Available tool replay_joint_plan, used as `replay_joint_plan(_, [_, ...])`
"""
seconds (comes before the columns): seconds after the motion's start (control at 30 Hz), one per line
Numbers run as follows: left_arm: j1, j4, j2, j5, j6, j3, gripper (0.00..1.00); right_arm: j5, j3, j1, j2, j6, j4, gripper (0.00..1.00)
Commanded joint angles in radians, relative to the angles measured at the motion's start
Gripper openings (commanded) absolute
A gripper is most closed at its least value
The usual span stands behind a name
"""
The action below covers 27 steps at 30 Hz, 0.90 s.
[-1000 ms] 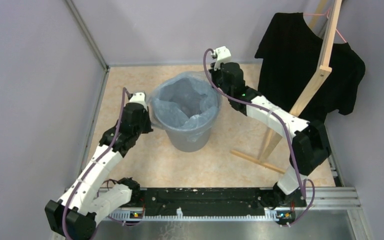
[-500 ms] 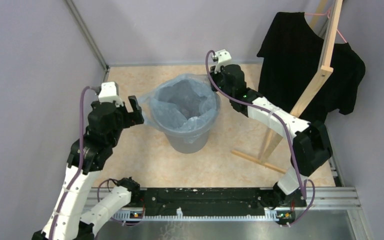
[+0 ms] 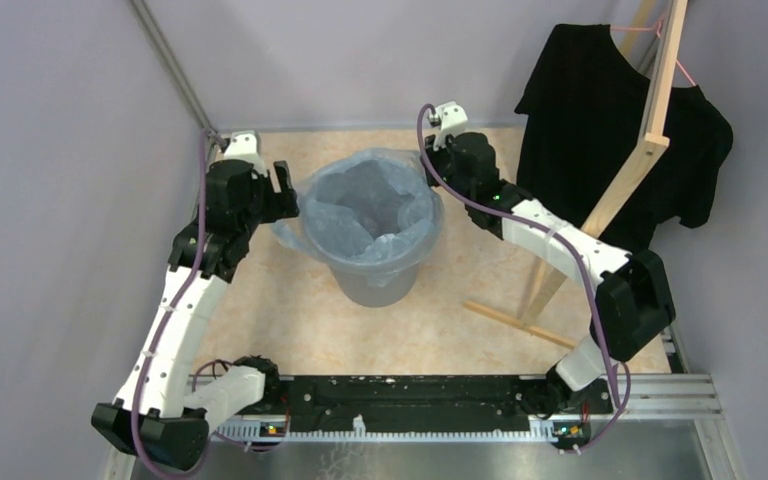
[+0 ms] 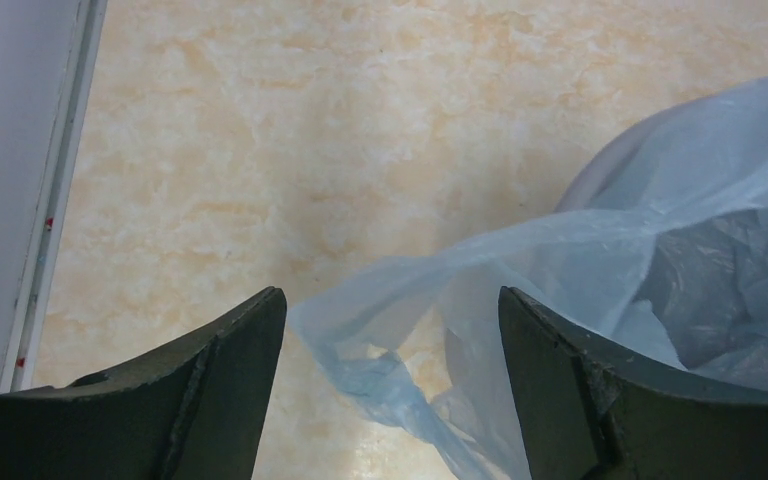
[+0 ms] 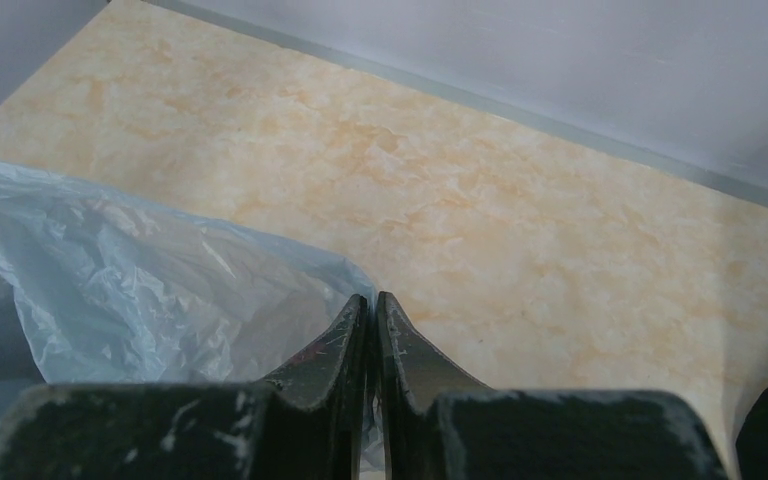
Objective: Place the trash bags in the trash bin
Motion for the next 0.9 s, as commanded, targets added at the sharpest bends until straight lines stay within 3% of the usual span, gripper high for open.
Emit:
replay_joint_plan(0.0, [0.069,0.146,0.015,0.104,0.015,-0.014,0.80,-0.032,0.001,0.000,-0.051,-0.005,0.039,0.09])
replay_joint_plan(0.17, [0.085,0.198,0.041,0.200,-0.016,-0.043,0.61,-0.062,-0.002,0.001,-0.052,0.016,0.043,0.09])
replay_joint_plan(0.37, [0.093,0.234,0.076,0.248,-0.052,-0.080,0.29,-0.059,-0.007,0.001,-0.054,0.018,0.045,0.09])
replay_joint_plan(0.5, [0.100,0.278,0.116,0.216,-0.069,-0.091,0.02,-0.048,-0.009,0.001,-0.048,0.017,0.048,0.09])
replay_joint_plan(0.7, [0.123,0.301,0.247,0.183,-0.107,-0.066,0.00,-0.026,-0.010,0.002,-0.036,0.019,0.048,0.10])
replay_joint_plan(0.87, [0.140,0.304,0.334,0.262,-0.144,-0.114,0.00,0.002,-0.034,0.001,-0.027,0.014,0.047,0.12])
